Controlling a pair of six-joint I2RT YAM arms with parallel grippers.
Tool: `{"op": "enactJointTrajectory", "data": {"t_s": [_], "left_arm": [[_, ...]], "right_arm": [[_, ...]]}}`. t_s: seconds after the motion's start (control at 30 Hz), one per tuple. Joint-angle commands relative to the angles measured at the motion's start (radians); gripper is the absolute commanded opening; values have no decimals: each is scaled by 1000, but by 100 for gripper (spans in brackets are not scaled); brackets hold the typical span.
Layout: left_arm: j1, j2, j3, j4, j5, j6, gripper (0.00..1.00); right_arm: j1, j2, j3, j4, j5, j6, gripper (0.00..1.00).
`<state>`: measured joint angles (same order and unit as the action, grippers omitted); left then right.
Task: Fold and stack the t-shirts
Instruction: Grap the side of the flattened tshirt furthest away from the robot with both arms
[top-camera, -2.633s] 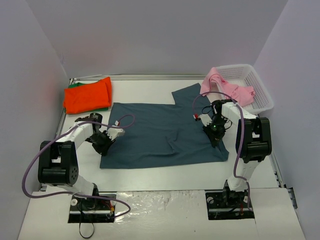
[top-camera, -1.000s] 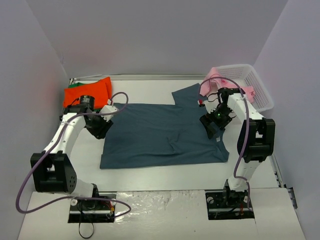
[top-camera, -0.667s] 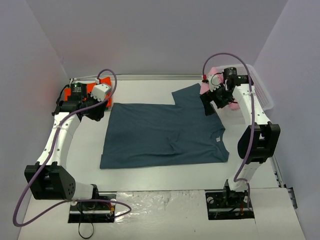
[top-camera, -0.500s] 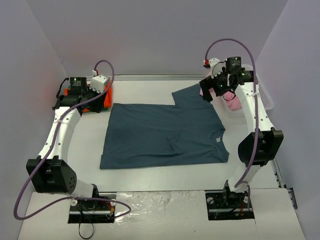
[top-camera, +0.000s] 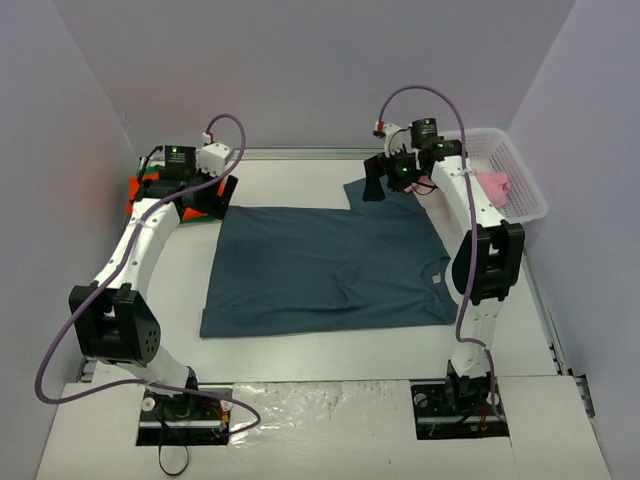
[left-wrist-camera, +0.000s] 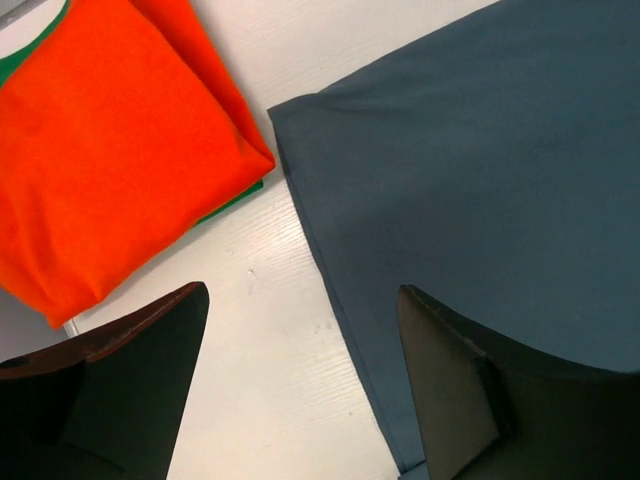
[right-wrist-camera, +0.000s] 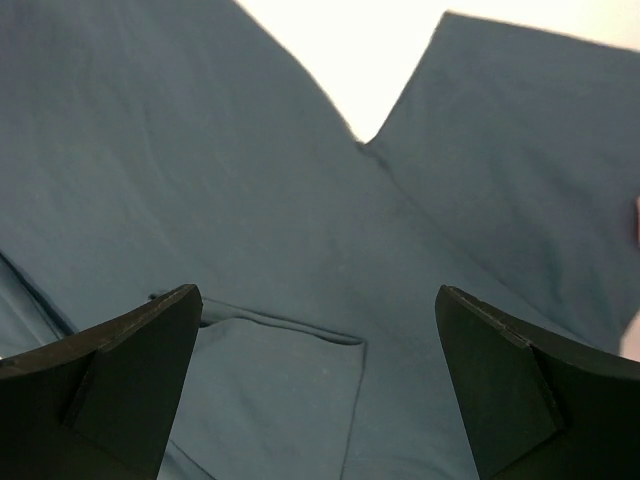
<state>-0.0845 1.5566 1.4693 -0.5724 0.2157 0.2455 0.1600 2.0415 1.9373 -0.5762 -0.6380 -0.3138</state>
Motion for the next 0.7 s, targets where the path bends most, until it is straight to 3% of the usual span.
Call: {"op": "enactJointTrajectory", "data": {"t_s": [0.0,0.17,0.37,0.43,0.53,0.67], "left_arm": [[-18,34,26,57,-12,57,75],[-11,207,134,33,128,100,76],[23,446,344,-26,306,112,65],[40,550,419,-84,364,117,54],[52,669,560,-138,384,109,45],[63,760,670,-138,369,61,45]], "right_arm": [[45,-49,49,-40,34,-51,100],[58,-11,80,-44,95,-91,100],[64,43,101,-73,127,-120,100],[70,65,104,-88,141,-129,100],[79,80,97,-109,164,-157,100],[88,92,77,-123,190,-179,100]]}}
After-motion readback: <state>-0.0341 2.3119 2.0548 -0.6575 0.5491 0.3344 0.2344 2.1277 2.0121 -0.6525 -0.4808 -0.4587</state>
